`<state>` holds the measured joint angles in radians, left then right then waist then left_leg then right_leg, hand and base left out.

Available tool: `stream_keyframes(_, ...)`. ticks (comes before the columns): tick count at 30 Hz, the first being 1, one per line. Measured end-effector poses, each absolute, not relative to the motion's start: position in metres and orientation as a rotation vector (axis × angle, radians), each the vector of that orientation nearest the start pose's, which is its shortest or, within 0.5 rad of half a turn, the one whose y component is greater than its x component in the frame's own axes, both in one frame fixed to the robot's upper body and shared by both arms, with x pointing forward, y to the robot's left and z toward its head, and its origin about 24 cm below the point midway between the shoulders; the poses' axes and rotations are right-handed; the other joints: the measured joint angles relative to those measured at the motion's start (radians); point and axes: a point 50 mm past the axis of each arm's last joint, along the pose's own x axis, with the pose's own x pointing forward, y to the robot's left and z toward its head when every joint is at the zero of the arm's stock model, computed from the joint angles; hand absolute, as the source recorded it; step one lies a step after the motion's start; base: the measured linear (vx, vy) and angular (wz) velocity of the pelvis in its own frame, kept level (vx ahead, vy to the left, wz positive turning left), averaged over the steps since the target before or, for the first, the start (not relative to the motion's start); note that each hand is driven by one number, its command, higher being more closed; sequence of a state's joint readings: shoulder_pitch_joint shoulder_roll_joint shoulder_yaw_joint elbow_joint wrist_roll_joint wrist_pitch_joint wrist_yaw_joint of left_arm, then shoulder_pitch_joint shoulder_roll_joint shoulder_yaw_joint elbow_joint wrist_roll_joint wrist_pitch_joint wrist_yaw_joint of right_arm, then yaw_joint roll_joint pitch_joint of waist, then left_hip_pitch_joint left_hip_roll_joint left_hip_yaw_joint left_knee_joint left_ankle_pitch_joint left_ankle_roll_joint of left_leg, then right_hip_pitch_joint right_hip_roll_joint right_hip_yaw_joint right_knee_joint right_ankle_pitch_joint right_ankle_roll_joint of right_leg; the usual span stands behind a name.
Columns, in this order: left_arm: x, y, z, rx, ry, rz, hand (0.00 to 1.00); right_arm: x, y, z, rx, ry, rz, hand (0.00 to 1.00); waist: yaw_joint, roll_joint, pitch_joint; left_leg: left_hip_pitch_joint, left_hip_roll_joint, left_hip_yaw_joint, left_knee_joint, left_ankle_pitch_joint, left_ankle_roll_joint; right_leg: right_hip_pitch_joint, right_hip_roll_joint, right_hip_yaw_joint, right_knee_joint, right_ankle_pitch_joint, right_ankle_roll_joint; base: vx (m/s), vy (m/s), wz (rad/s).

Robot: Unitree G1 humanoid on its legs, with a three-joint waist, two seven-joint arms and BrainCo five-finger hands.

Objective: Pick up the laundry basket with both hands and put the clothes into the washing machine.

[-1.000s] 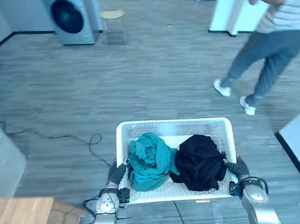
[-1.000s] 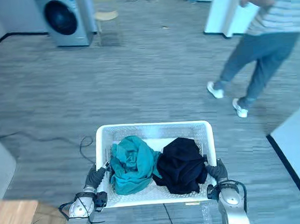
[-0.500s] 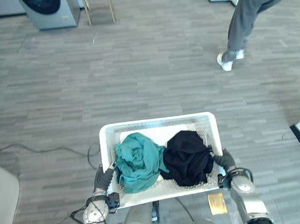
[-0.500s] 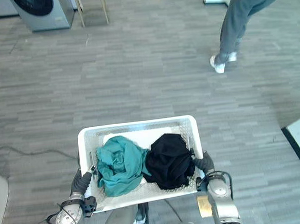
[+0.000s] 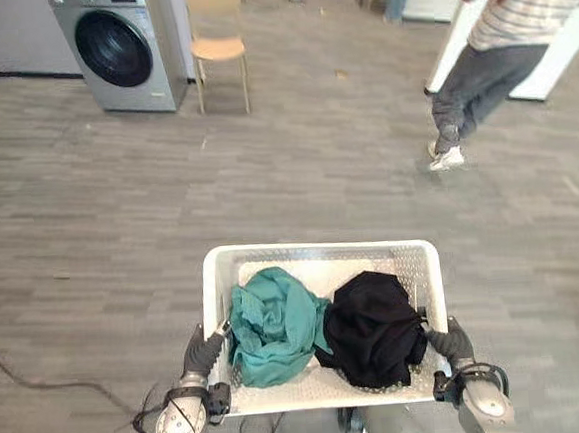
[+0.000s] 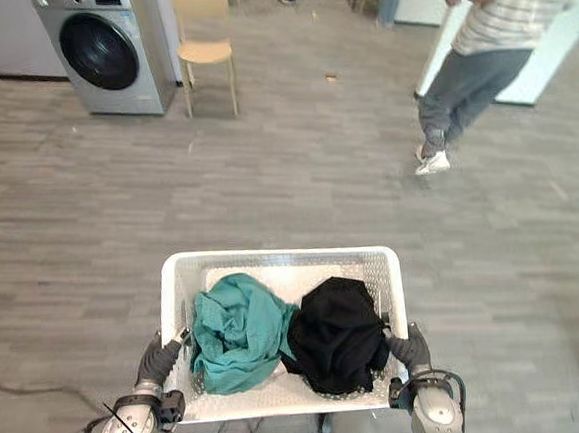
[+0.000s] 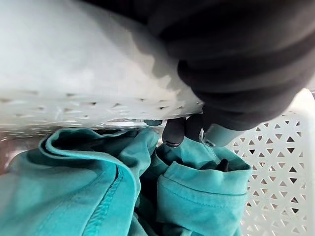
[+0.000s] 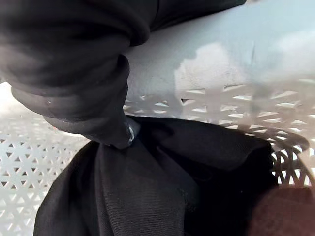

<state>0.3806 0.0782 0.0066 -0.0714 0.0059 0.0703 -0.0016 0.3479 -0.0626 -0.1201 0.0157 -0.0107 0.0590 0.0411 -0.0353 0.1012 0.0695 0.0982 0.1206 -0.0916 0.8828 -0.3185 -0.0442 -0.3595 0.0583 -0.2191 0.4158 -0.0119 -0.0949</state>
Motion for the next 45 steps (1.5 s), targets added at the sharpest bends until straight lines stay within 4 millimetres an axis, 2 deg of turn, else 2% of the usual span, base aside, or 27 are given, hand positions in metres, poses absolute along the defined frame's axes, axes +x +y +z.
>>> stream_keyframes(1, 0.160, 0.190, -0.028, 0.048, 0.389, 0.136, 1.00, 0.169, -0.205, -0.030, -0.096, 0.392, -0.127, 1.00, 0.017, 0.023, 0.005, -0.095, 0.012, 0.034, 0.168, 0.363, -0.030, 0.041, 0.040, 0.039, 0.014, -0.058, -0.020, 0.85, -0.055, -1.06)
stream_keyframes(2, 0.157, 0.194, -0.032, 0.030, 0.407, 0.164, 1.00, 0.173, -0.202, -0.028, -0.091, 0.382, -0.116, 1.00, 0.052, 0.018, 0.013, -0.151, 0.004, 0.050, 0.242, 0.702, -0.045, 0.140, 0.051, 0.099, -0.046, -0.079, -0.016, 0.85, -0.037, -0.97)
stream_keyframes(3, 0.159, 0.193, -0.030, 0.029, 0.394, 0.157, 1.00, 0.173, -0.203, -0.028, -0.083, 0.381, -0.129, 1.00, 0.051, 0.026, 0.023, -0.207, 0.004, 0.043, 0.342, 0.634, -0.049, 0.192, 0.059, 0.115, -0.079, -0.089, -0.020, 0.85, 0.031, -0.73)
stream_keyframes(5, 0.158, 0.196, -0.028, 0.039, 0.388, 0.159, 1.00, 0.177, -0.200, -0.030, -0.068, 0.384, -0.128, 1.00, 0.081, 0.006, 0.051, -0.363, -0.001, 0.072, 0.521, 0.380, 0.028, 0.376, 0.055, 0.229, -0.188, -0.112, -0.005, 0.89, 0.161, -0.70)
stream_keyframes(6, 0.157, 0.198, -0.028, 0.042, 0.384, 0.165, 1.00, 0.181, -0.198, -0.030, -0.066, 0.381, -0.120, 1.00, 0.112, -0.011, 0.059, -0.437, -0.001, 0.095, 0.479, 0.261, 0.057, 0.458, 0.021, 0.275, -0.233, -0.120, 0.007, 0.78, 0.214, -0.92)
stream_keyframes(8, 0.159, 0.197, -0.025, 0.040, 0.360, 0.167, 1.00, 0.188, -0.198, -0.026, -0.071, 0.359, -0.112, 1.00, 0.136, -0.042, 0.063, -0.534, -0.003, 0.107, 0.215, 0.159, 0.035, 0.521, -0.034, 0.304, -0.256, -0.174, 0.040, 0.79, 0.293, -0.92)
stream_keyframes(9, 0.160, 0.195, -0.023, 0.023, 0.339, 0.172, 1.00, 0.194, -0.199, -0.022, -0.079, 0.331, -0.110, 1.00, 0.142, -0.028, 0.062, -0.554, 0.016, 0.107, -0.154, 0.158, 0.002, 0.580, -0.070, 0.329, -0.266, -0.282, 0.068, 0.72, 0.297, -0.67)
stream_keyframes(10, 0.160, 0.194, -0.023, 0.018, 0.339, 0.173, 1.00, 0.193, -0.201, -0.022, -0.081, 0.331, -0.112, 1.00, 0.139, -0.016, 0.055, -0.542, 0.023, 0.107, -0.245, 0.166, -0.012, 0.591, -0.070, 0.332, -0.266, -0.301, 0.073, 0.75, 0.334, -0.35)
stream_keyframes(11, 0.158, 0.194, -0.028, 0.024, 0.365, 0.173, 1.00, 0.192, -0.199, -0.031, -0.063, 0.363, -0.114, 1.00, 0.128, -0.035, 0.042, -0.510, 0.006, 0.171, -0.307, 0.217, 0.026, 0.648, -0.111, 0.367, -0.262, -0.349, 0.106, 0.61, 0.246, -0.17)
stream_keyframes(12, 0.159, 0.198, -0.030, 0.045, 0.380, 0.188, 1.00, 0.192, -0.196, -0.037, -0.051, 0.393, -0.109, 1.00, 0.124, -0.077, 0.015, -0.494, -0.038, 0.196, -0.306, 0.164, 0.036, 0.642, -0.118, 0.422, -0.251, -0.324, 0.128, 0.76, 0.284, -0.18)
stream_keyframes(14, 0.159, 0.195, -0.028, 0.044, 0.374, 0.176, 1.00, 0.192, -0.195, -0.036, -0.048, 0.387, -0.105, 1.00, 0.129, -0.079, 0.015, -0.471, -0.050, 0.226, -0.244, 0.106, 0.112, 0.638, -0.116, 0.433, -0.171, -0.249, 0.148, 0.74, 0.251, -0.18)
stream_keyframes(16, 0.154, 0.197, -0.028, 0.056, 0.382, 0.182, 1.00, 0.189, -0.194, -0.038, -0.044, 0.398, -0.100, 1.00, 0.133, -0.105, 0.009, -0.384, -0.087, 0.276, -0.265, 0.065, 0.142, 0.571, -0.140, 0.449, 0.056, -0.185, 0.255, 0.80, 0.340, -0.19)
stream_keyframes(17, 0.153, 0.198, -0.025, 0.068, 0.373, 0.187, 1.00, 0.188, -0.192, -0.040, -0.034, 0.401, -0.098, 1.00, 0.129, -0.124, 0.004, -0.299, -0.130, 0.282, -0.353, 0.054, 0.151, 0.478, -0.143, 0.468, 0.295, -0.104, 0.372, 0.58, 0.252, -0.05)
stream_keyframes(20, 0.157, 0.197, -0.019, 0.089, 0.356, 0.163, 1.00, 0.182, -0.193, -0.042, -0.017, 0.409, -0.120, 1.00, 0.117, -0.123, 0.008, -0.097, -0.190, 0.270, -0.500, 0.054, 0.152, 0.279, -0.109, 0.428, 0.738, -0.073, 0.374, 0.52, 0.165, 0.13)
stream_keyframes(23, 0.160, 0.194, -0.012, 0.113, 0.326, 0.142, 1.00, 0.175, -0.195, -0.036, -0.007, 0.386, -0.145, 1.00, 0.100, -0.103, 0.007, 0.036, -0.194, 0.228, -0.586, 0.043, 0.131, 0.136, -0.113, 0.299, 0.792, -0.106, 0.363, 0.43, 0.072, 0.44)
stream_keyframes(24, 0.161, 0.194, -0.010, 0.113, 0.319, 0.140, 1.00, 0.175, -0.196, -0.034, -0.004, 0.380, -0.149, 1.00, 0.098, -0.102, 0.008, 0.056, -0.194, 0.224, -0.597, 0.036, 0.119, 0.108, -0.128, 0.271, 0.765, -0.129, 0.347, 0.42, 0.062, 0.22)
stream_keyframes(26, 0.164, 0.192, -0.008, 0.113, 0.312, 0.133, 1.00, 0.173, -0.197, -0.034, 0.004, 0.381, -0.162, 1.00, 0.093, -0.089, 0.007, 0.122, -0.180, 0.169, -0.610, 0.012, 0.077, 0.058, -0.143, 0.163, 0.513, -0.227, 0.200, 0.44, 0.022, 0.20)
stream_keyframes(27, 0.164, 0.192, -0.008, 0.113, 0.314, 0.133, 1.00, 0.172, -0.197, -0.035, 0.005, 0.384, -0.163, 1.00, 0.087, -0.087, 0.006, 0.131, -0.173, 0.163, -0.601, 0.004, 0.063, 0.061, -0.129, 0.159, 0.417, -0.233, 0.187, 0.45, -0.041, 0.44)
stream_keyframes(29, 0.165, 0.188, -0.013, 0.098, 0.333, 0.127, 1.00, 0.162, -0.202, -0.033, -0.012, 0.389, -0.177, 1.00, 0.065, -0.107, -0.017, 0.134, -0.185, 0.109, -0.480, -0.036, 0.036, 0.143, -0.090, 0.155, 0.089, -0.131, 0.114, 0.58, -0.061, 0.51)
stream_keyframes(30, 0.163, 0.185, -0.018, 0.080, 0.355, 0.131, 1.00, 0.164, -0.207, -0.031, -0.039, 0.391, -0.174, 1.00, 0.081, -0.088, -0.021, 0.069, -0.159, 0.103, -0.335, -0.040, 0.027, 0.202, -0.090, 0.165, 0.022, -0.122, 0.096, 0.48, -0.006, 0.16)
stream_keyframes(32, 0.164, 0.186, -0.018, 0.089, 0.352, 0.115, 1.00, 0.165, -0.208, -0.031, -0.037, 0.391, -0.176, 1.00, 0.083, -0.116, -0.017, -0.011, -0.156, 0.109, -0.310, -0.071, 0.073, 0.254, -0.121, 0.166, -0.046, -0.114, 0.097, 0.35, 0.018, 0.11)
stream_keyframes(34, 0.167, 0.186, -0.016, 0.088, 0.340, 0.111, 1.00, 0.165, -0.207, -0.031, -0.024, 0.385, -0.180, 1.00, 0.085, -0.150, -0.012, -0.115, -0.135, 0.098, -0.388, -0.060, 0.056, 0.288, -0.160, 0.157, -0.083, -0.113, 0.098, 0.36, 0.036, 0.35)
stream_keyframes(35, 0.168, 0.184, -0.015, 0.084, 0.337, 0.100, 1.00, 0.166, -0.207, -0.030, -0.025, 0.382, -0.181, 1.00, 0.089, -0.126, -0.018, -0.139, -0.094, 0.096, -0.544, 0.040, 0.033, 0.322, -0.157, 0.134, -0.103, -0.115, 0.103, 0.39, 0.125, -0.02)
stream_keyframes(36, 0.164, 0.187, -0.021, 0.088, 0.365, 0.107, 1.00, 0.162, -0.204, -0.035, -0.010, 0.407, -0.180, 1.00, 0.120, -0.138, -0.023, -0.087, -0.089, 0.132, -0.582, 0.099, 0.046, 0.363, -0.166, 0.146, -0.115, -0.113, 0.127, 0.39, 0.141, -0.08)
stream_keyframes(42, 0.163, 0.190, -0.022, 0.095, 0.363, 0.113, 1.00, 0.160, -0.202, -0.036, -0.004, 0.411, -0.178, 1.00, 0.130, -0.150, -0.055, -0.058, -0.102, 0.124, -0.552, 0.100, 0.046, 0.393, -0.176, 0.143, -0.114, -0.054, 0.160, 0.21, 0.127, 0.06)
stream_keyframes(43, 0.156, 0.189, -0.029, 0.079, 0.384, 0.123, 1.00, 0.154, -0.202, -0.036, -0.018, 0.418, -0.180, 1.00, 0.130, -0.154, -0.060, -0.137, -0.103, 0.139, -0.546, 0.077, 0.058, 0.425, -0.168, 0.197, -0.297, -0.058, 0.181, 0.03, 0.022, -0.02)
stream_keyframes(45, 0.156, 0.189, -0.029, 0.079, 0.384, 0.123, 1.00, 0.154, -0.202, -0.036, -0.018, 0.418, -0.180, 1.00, 0.130, -0.154, -0.060, -0.137, -0.103, 0.139, -0.546, 0.077, 0.058, 0.425, -0.168, 0.197, -0.297, -0.058, 0.181, 0.00, 0.000, 0.00)
